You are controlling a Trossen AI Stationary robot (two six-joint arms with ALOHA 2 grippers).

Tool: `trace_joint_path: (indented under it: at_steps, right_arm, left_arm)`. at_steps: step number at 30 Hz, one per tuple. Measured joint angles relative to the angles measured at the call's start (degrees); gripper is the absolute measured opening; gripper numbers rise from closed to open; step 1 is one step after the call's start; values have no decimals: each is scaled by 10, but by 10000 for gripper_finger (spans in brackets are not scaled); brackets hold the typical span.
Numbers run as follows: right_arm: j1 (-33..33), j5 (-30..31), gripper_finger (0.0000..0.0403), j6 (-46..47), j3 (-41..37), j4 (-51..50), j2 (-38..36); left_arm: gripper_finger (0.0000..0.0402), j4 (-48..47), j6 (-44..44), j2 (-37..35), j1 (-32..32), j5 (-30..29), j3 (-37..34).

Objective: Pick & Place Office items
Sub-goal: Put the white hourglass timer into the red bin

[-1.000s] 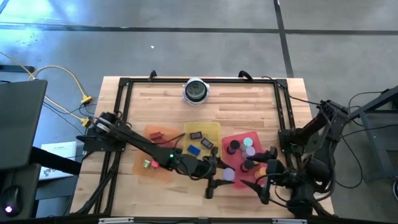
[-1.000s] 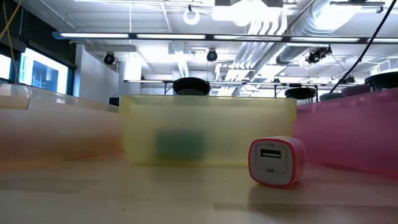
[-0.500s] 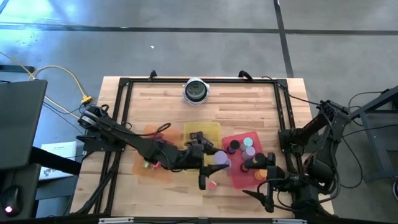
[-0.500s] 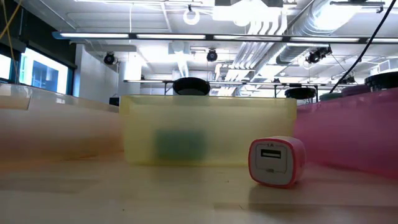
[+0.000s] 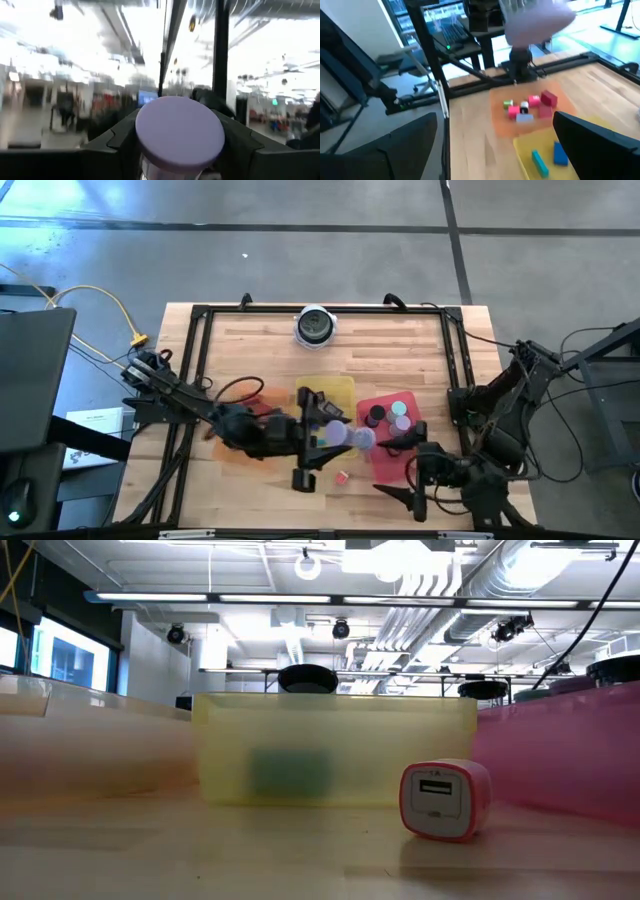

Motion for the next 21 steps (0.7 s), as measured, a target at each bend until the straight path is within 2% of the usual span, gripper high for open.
trace_joint_path:
  at_steps: [5,12,17,21]
  right_arm:
    - [-27,-24,389,-16,0,110,-7]
    - [-87,-175,389,-77,0,320,-8]
    - [-123,-226,389,-89,0,373,-9]
    - [-155,-282,389,-89,0,415,-10]
  left_arm:
    - [186,55,67,-11,-14,4,0]
    - [186,73,83,-27,-20,15,0]
    - [186,104,117,-40,-23,62,0]
    - [186,112,113,-61,-24,70,1]
